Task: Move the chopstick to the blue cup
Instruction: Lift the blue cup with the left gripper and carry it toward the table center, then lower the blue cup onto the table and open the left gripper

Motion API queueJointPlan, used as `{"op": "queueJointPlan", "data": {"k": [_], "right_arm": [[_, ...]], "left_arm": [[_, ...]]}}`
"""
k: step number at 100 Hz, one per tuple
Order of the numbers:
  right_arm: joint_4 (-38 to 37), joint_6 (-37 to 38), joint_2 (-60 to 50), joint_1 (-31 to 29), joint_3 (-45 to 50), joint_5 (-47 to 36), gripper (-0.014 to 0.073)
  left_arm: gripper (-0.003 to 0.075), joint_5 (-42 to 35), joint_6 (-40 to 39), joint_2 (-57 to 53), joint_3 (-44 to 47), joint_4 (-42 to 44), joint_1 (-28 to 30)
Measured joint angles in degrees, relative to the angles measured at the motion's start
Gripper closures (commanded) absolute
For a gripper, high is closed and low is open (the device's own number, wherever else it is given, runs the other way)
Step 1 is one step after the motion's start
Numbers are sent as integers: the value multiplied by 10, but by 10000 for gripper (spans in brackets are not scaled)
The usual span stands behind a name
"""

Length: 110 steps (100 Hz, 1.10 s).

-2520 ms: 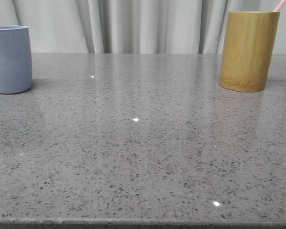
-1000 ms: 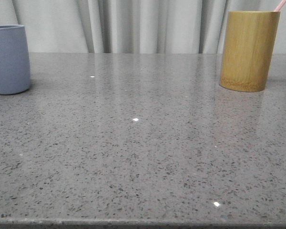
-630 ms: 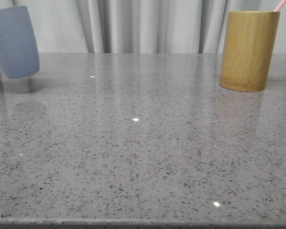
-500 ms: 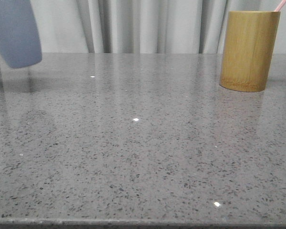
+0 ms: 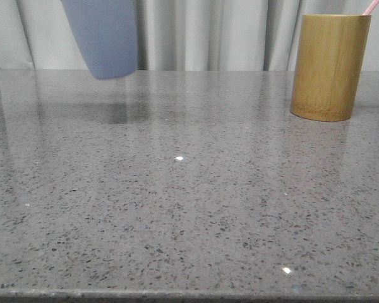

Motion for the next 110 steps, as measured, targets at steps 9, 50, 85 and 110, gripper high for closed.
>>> {"op": "queueJointPlan", "data": {"k": [9, 50, 85, 110], "right_arm": [[0, 0, 0, 0, 0, 0, -30], [0, 0, 0, 0, 0, 0, -30], [0, 0, 0, 0, 0, 0, -30], [0, 0, 0, 0, 0, 0, -30]], "left_arm": [[739, 0, -1, 20, -4, 6, -10], [739, -2, -4, 53, -6, 23, -59], [739, -9, -4, 67, -7, 30, -76], [714, -9, -4, 67, -7, 32, -77]]}}
